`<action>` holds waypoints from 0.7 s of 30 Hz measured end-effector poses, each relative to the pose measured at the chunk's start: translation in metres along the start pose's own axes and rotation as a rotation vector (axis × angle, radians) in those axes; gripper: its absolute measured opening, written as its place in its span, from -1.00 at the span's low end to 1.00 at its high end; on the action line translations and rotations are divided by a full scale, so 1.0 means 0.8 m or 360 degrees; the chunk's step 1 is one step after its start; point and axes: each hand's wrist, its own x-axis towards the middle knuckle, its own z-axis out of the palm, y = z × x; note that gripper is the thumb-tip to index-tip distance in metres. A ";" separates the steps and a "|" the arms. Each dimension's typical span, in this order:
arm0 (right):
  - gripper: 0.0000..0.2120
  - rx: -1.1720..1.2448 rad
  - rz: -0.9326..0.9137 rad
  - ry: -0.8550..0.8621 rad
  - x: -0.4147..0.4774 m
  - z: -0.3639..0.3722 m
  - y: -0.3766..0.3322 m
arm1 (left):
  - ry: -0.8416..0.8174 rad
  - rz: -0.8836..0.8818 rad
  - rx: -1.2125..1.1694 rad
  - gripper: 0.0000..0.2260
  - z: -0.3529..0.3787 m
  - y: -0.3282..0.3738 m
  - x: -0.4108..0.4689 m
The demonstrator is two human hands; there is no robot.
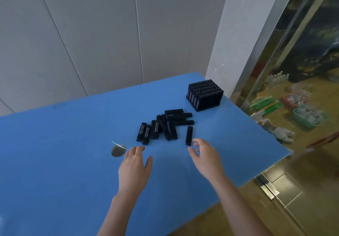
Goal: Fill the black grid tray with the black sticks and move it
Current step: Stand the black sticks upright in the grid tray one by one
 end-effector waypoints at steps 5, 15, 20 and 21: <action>-0.53 -0.0142 0.0148 -0.0051 0.063 0.009 0.004 | 0.0052 -0.0120 -0.0007 -0.62 0.020 0.006 0.042; -0.81 -0.0520 -0.0196 -0.0347 0.118 0.010 0.021 | -0.0029 -0.0323 0.0188 -0.62 0.048 0.011 0.108; -0.85 -0.0308 -0.0401 -0.0405 0.143 -0.005 0.027 | -0.0081 -0.0380 0.0411 -0.65 0.056 0.021 0.133; -0.82 -0.0309 -0.0466 -0.0377 0.148 -0.005 0.026 | -0.0121 -0.0381 0.0467 -0.66 0.056 0.024 0.137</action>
